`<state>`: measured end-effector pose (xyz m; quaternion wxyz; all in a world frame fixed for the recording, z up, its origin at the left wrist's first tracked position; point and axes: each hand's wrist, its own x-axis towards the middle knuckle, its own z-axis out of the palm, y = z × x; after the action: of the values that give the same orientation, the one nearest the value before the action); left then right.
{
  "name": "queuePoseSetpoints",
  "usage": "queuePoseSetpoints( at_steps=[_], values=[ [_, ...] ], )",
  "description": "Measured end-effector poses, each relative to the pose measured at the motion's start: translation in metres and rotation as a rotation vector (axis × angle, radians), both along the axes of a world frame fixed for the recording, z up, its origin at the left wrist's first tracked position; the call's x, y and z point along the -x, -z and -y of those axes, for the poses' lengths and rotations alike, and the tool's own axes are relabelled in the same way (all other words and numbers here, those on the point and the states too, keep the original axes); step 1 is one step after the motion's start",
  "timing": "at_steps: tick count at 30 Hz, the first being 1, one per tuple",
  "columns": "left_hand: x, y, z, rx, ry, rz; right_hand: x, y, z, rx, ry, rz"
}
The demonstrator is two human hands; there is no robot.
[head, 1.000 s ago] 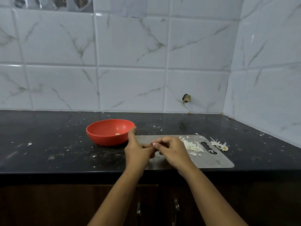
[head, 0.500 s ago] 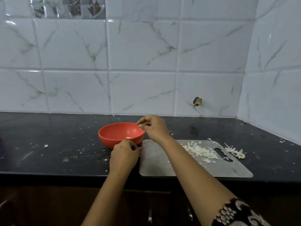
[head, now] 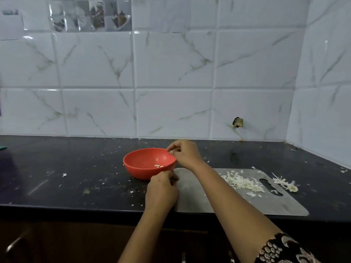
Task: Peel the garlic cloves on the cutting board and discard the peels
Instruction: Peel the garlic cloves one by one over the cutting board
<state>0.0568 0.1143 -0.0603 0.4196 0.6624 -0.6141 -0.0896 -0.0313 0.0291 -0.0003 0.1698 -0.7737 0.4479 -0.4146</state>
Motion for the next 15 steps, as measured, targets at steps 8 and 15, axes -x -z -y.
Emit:
queuePoseSetpoints(
  at_steps=[8,15],
  values=[
    [0.038,0.001,-0.005,-0.215,0.112,0.45,0.157,0.026,-0.027,-0.022,0.313,-0.184],
    [0.054,0.006,0.007,-0.48,0.087,0.597,0.282,0.04,-0.041,-0.427,0.41,-0.291]
  ],
)
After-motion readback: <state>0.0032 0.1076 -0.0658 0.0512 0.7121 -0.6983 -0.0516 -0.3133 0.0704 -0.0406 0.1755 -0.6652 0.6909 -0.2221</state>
